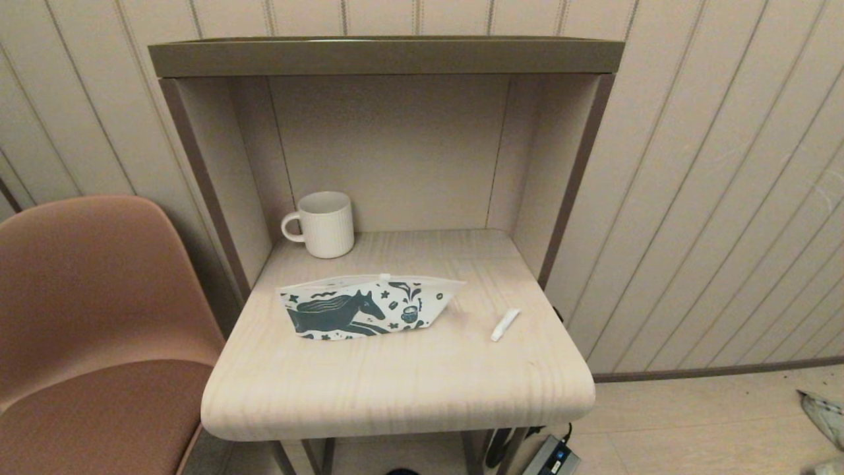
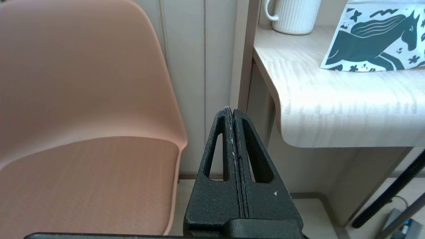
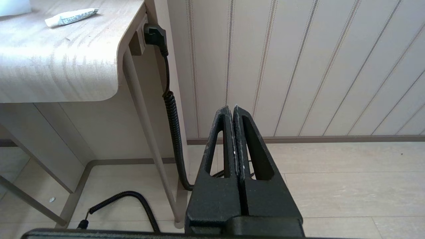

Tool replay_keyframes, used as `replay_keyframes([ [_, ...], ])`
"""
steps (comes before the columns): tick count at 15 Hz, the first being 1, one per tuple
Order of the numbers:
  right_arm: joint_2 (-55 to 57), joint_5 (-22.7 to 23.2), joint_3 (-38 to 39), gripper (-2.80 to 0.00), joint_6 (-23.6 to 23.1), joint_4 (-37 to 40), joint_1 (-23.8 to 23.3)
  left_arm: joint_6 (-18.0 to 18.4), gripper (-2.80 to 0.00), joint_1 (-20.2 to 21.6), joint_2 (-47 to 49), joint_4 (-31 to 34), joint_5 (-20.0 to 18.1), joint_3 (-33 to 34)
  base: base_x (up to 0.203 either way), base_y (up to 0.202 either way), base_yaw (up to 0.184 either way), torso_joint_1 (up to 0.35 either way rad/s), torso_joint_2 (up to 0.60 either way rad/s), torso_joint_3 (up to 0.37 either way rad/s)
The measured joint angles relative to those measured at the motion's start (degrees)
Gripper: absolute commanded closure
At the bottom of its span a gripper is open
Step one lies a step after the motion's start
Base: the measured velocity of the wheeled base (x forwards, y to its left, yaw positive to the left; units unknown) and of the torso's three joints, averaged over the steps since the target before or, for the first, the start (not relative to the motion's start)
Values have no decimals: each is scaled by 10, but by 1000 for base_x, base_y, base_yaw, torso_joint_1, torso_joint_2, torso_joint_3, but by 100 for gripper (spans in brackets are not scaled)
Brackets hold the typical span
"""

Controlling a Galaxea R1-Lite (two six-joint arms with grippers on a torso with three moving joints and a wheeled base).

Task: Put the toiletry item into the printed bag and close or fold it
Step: Pick up the storage bag

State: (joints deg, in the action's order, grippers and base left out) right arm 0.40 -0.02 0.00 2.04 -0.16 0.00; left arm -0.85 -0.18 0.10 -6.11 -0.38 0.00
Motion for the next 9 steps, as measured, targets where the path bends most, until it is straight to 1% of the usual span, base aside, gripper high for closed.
replay_keyframes([
  [5,0,2,0,0,-1,0,0,22,0,0,3,12,4,-4,0,0,0,7,1,0],
  [6,0,2,0,0,-1,0,0,20,0,0,10,13,5,-27,0,0,0,0,0,0],
  [7,0,2,0,0,-1,0,0,15,0,0,24,14,5,-63,0,0,0,0,0,0],
  [9,0,2,0,0,-1,0,0,4,0,-12,79,14,1,-176,0,0,0,0,0,0],
])
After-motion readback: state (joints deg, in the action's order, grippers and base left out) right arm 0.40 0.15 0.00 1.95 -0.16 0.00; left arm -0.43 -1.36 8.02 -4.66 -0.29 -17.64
